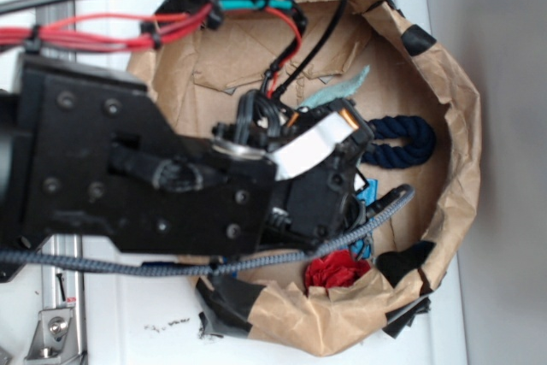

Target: Grab the blue cloth.

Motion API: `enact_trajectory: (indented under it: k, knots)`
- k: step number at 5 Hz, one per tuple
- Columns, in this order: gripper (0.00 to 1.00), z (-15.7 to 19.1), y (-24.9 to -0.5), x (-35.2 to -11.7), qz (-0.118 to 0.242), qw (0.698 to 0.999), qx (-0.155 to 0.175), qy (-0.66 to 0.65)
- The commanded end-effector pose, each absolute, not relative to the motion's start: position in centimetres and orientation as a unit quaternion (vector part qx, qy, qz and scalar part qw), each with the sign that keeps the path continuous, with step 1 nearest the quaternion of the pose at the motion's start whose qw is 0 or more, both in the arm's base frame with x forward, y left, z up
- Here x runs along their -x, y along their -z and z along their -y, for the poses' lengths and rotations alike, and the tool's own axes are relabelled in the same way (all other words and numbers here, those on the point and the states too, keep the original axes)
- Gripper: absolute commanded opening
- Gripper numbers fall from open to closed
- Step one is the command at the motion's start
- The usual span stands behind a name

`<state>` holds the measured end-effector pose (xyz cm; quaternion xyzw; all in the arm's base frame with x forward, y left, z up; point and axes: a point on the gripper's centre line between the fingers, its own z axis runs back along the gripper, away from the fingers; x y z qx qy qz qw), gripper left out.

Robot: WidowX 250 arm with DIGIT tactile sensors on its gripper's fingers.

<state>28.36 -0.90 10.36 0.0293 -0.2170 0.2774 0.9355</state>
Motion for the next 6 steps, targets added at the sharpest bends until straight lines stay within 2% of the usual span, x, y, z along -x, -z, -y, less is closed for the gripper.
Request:
enact_trajectory:
  k: [1,3,4,5,6]
  knots:
    - [1.00,-0.3,-9.0,-29.0,0.215,0.932,-0.038,-0.288]
    - [1.00,-4.6,-8.0,-25.2,0.161,0.930,-0.047,-0.326]
    - [1.00,-6.2,-7.4,-24.7,0.156,0.926,-0.056,-0.339]
    - [1.00,-6.1,-5.4,-26.7,0.157,0.935,-0.064,-0.310]
    - [1.00,-5.2,-4.0,-28.5,0.154,0.943,-0.054,-0.289]
